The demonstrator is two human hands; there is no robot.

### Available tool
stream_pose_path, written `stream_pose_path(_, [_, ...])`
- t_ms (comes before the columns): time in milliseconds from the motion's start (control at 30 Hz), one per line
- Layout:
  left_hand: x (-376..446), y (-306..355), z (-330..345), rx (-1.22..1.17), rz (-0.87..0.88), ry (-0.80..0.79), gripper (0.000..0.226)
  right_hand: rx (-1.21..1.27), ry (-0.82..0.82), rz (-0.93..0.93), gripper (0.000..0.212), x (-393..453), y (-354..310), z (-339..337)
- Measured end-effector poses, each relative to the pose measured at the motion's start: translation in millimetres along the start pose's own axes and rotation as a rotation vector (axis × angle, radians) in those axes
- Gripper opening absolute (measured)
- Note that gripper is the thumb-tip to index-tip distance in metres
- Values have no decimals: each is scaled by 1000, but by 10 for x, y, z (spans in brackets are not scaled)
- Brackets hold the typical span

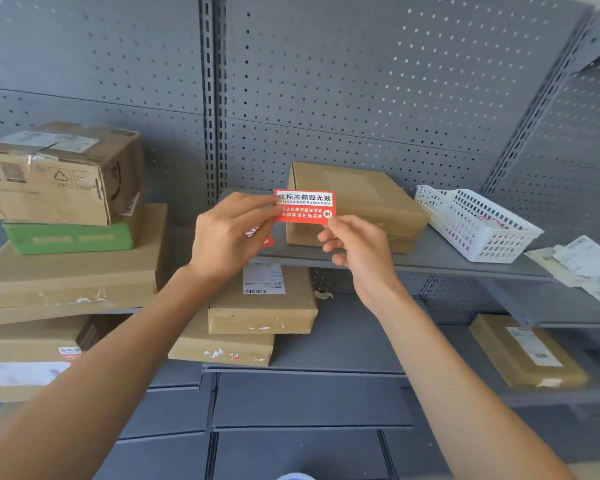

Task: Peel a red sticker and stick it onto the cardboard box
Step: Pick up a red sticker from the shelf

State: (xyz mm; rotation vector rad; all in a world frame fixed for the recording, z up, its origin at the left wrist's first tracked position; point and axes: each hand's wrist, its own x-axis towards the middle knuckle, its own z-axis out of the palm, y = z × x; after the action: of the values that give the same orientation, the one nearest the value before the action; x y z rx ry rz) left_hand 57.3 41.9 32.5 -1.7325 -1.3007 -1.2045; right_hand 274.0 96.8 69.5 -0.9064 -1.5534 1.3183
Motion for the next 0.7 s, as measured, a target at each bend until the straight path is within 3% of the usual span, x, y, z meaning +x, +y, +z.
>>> stream_pose_path(100, [150, 270, 60, -261, -417, -113, 50, 59, 57, -4, 21, -27, -48, -242])
stream_pose_path(167, [303, 476, 89, -578, -724, -159, 45, 74, 81, -25, 20, -48, -75, -403])
stream_pose_path(233, [450, 646, 124, -788, -901, -208, 36, 81, 90, -40, 19, -73, -97, -531])
stream_pose_path(433, [639, 981, 358, -1025, -1030, -272, 23, 79, 44, -75, 14, -158, -98, -854])
stream_pose_path(700, [751, 1127, 447, -1039, -1078, -285, 20, 66, 9, -67, 11, -174, -149, -1164])
